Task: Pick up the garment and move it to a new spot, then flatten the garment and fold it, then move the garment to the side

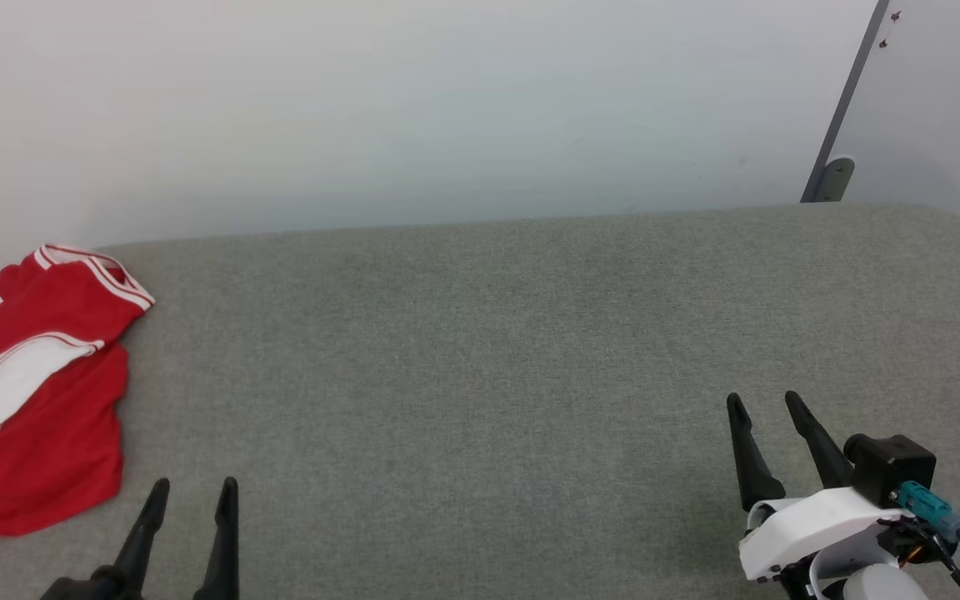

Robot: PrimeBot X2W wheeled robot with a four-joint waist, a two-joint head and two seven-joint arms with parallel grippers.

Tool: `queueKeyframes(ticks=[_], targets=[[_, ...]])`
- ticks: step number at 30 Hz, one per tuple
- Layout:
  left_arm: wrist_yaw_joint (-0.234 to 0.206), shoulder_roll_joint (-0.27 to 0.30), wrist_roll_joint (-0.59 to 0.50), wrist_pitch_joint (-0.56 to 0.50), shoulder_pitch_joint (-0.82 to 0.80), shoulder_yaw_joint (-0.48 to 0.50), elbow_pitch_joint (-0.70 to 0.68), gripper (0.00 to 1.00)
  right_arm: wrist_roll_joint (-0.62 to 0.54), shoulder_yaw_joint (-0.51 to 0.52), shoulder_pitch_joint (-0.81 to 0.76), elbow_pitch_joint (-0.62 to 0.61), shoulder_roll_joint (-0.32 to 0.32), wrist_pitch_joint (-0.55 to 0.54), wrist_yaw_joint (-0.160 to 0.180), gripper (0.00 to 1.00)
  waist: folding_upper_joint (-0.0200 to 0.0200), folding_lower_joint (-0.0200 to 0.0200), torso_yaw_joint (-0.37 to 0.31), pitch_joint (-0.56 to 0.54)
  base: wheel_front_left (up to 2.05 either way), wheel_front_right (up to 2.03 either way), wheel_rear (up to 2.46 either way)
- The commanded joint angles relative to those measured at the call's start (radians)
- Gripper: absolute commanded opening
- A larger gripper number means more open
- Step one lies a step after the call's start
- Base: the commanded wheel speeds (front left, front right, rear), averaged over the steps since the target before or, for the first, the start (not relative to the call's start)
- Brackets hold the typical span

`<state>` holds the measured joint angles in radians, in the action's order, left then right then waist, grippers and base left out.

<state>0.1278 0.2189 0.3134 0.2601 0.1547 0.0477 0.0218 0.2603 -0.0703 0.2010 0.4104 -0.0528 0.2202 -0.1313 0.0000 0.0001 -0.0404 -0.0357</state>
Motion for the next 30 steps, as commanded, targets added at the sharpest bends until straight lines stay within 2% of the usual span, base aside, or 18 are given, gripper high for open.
queueKeyframes(ticks=[1,16,22,30], targets=[[0.004,0.003,-0.014,0.006,0.011,0.000,-0.003,1.00,-0.020,-0.002,0.009,-0.001,0.003,0.008,0.001,1.00,0.0000,-0.0001,0.000,-0.001,0.00,0.00,0.00],[0.004,0.001,0.008,0.004,0.013,-0.003,0.008,1.00,-0.009,0.007,-0.017,-0.013,0.003,-0.001,0.001,1.00,0.0000,-0.0001,0.014,-0.014,0.00,0.00,0.00],[-0.001,-0.002,0.022,0.004,0.011,0.025,0.034,1.00,0.001,-0.003,-0.033,-0.018,0.003,-0.008,0.001,1.00,0.0000,-0.0001,0.073,-0.038,0.00,0.00,0.00],[-0.026,0.013,0.036,0.002,0.034,0.075,0.048,1.00,0.025,-0.055,-0.045,-0.010,0.003,-0.016,0.001,1.00,0.0000,-0.0001,0.194,-0.083,0.00,0.00,0.00]])
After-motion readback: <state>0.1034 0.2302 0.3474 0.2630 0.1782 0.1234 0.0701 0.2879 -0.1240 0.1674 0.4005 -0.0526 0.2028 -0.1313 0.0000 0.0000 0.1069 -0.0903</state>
